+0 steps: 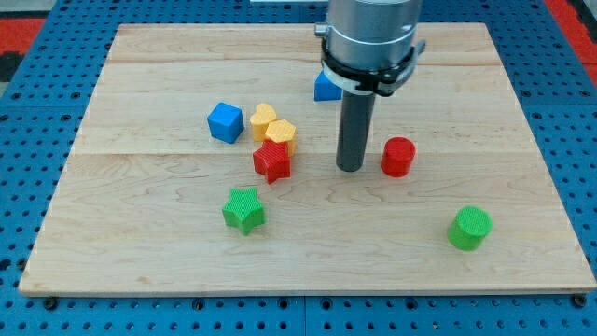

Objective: Slide the red circle closer to the green circle

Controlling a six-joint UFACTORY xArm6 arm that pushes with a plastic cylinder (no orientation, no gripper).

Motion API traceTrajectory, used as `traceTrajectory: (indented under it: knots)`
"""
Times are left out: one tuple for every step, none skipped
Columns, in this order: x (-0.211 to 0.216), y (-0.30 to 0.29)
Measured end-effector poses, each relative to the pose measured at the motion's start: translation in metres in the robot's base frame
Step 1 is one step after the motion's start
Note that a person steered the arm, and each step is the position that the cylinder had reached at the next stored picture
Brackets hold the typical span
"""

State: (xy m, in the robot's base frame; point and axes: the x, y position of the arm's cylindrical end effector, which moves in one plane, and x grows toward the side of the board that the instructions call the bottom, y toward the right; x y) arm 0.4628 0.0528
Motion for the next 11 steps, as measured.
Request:
traceTrajectory:
  knots:
    - [-0.006,0.014]
    - [-0.014,0.024]
    - [-0.014,0.053]
    - [-0.016,0.063]
    - [-0.023,0.07]
    - [-0.021,0.097]
    - [0.005,0.13]
    - [-0.007,0.13]
    - [-0.012,0.162]
    - [0.012,0.164]
    - [0.028,0.148]
